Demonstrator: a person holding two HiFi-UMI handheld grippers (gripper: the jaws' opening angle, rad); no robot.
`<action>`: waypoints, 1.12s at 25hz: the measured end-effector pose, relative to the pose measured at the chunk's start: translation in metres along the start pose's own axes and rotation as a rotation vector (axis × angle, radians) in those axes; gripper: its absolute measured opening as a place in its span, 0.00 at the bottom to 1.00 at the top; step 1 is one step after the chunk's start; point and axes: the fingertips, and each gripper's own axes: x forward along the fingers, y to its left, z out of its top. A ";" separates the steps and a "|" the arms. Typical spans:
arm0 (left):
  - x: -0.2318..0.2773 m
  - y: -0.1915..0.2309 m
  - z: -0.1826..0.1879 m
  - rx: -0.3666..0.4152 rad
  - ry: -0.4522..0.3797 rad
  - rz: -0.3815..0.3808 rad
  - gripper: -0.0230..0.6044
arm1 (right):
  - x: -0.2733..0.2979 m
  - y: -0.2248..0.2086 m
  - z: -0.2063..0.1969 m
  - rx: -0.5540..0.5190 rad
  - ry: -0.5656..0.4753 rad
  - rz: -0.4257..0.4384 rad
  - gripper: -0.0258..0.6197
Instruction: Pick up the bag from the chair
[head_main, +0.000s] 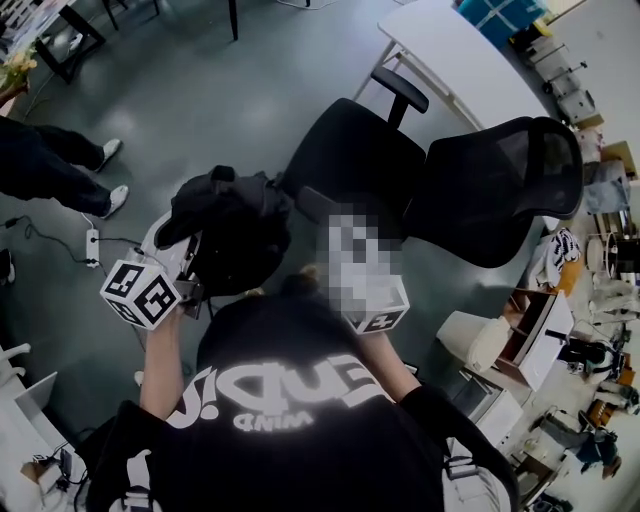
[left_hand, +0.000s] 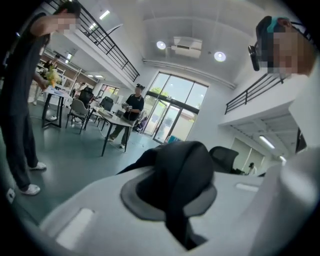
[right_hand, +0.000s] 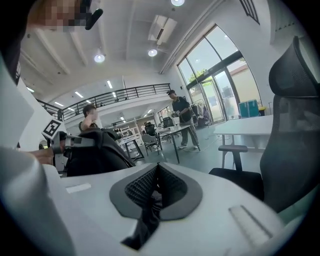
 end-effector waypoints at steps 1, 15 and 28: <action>-0.001 0.005 -0.007 -0.006 0.007 0.009 0.09 | 0.002 0.002 0.000 -0.002 0.003 0.004 0.04; -0.003 0.033 -0.039 -0.058 0.052 0.029 0.09 | 0.018 0.024 -0.001 0.002 0.014 0.019 0.04; 0.000 0.025 -0.027 -0.051 0.033 0.042 0.09 | 0.010 0.014 -0.001 0.008 0.008 0.015 0.04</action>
